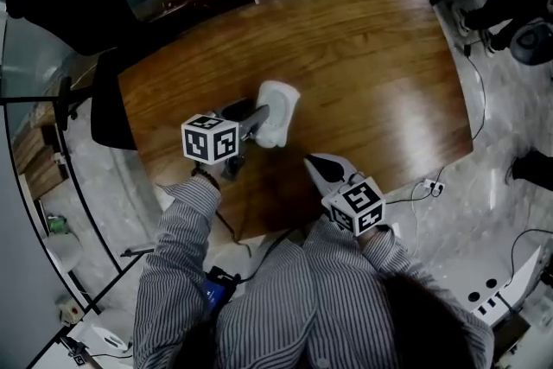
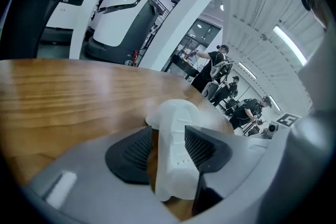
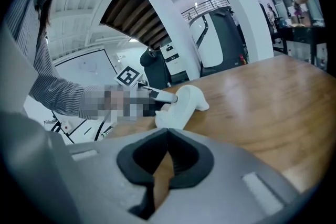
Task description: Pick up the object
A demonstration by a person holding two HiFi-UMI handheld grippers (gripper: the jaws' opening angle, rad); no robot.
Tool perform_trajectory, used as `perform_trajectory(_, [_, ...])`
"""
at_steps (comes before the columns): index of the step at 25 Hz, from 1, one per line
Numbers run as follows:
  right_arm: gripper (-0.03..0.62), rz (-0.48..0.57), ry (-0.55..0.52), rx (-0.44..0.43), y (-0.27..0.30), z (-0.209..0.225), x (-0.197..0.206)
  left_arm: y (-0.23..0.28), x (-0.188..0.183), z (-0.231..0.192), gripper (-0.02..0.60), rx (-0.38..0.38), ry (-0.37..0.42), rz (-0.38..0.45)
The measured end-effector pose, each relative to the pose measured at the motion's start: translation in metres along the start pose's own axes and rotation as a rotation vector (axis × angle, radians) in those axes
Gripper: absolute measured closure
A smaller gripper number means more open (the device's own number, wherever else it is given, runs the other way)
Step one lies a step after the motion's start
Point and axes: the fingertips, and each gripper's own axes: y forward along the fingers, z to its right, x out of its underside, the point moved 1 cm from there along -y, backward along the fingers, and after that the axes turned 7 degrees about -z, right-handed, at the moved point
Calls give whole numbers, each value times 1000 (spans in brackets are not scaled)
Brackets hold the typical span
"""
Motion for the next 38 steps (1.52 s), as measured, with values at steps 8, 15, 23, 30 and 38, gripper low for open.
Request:
perform_trajectory(8, [592,-23,23,-1,5,3,12,15,5,0,410,105,19,-10])
perform_trajectory(15, [591,-5,15,20,3,7,1,20,7,6,449,216,55,-98])
perform_trajectory(23, [592,24,2,40,-6,7,-6,14,10,11,472,196,-14,-90])
perform_trajectory(30, [592,75,-42,38,-20,4,-19,-24,-7,31,474,208,-120,144])
perform_trajectory(38, [592,187,-162,20,-39,-13,-74,-107,-32,66,474,156,-121,423])
